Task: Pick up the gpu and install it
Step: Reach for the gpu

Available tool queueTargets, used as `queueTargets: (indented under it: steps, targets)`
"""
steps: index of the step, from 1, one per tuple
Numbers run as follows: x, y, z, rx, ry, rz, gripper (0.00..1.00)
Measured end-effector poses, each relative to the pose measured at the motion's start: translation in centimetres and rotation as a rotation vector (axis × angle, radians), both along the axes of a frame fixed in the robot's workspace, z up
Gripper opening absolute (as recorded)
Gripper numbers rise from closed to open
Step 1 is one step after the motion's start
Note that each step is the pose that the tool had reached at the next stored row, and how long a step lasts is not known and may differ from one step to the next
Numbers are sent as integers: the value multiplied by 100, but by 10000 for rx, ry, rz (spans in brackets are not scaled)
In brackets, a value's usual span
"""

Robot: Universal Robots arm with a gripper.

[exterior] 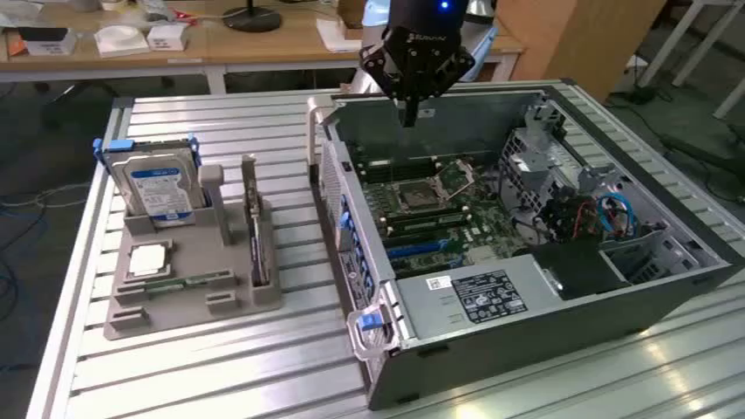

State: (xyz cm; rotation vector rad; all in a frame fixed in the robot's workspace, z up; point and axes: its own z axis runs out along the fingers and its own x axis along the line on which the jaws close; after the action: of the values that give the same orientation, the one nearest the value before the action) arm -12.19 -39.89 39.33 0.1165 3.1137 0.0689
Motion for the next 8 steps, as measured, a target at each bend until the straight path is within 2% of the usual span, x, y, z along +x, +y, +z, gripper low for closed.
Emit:
queueTargets:
  steps: [4,8]
  targets:
    - [-18,0,1,-2,1,-2,10]
    - [-127,0,0,-1,0,0,10]
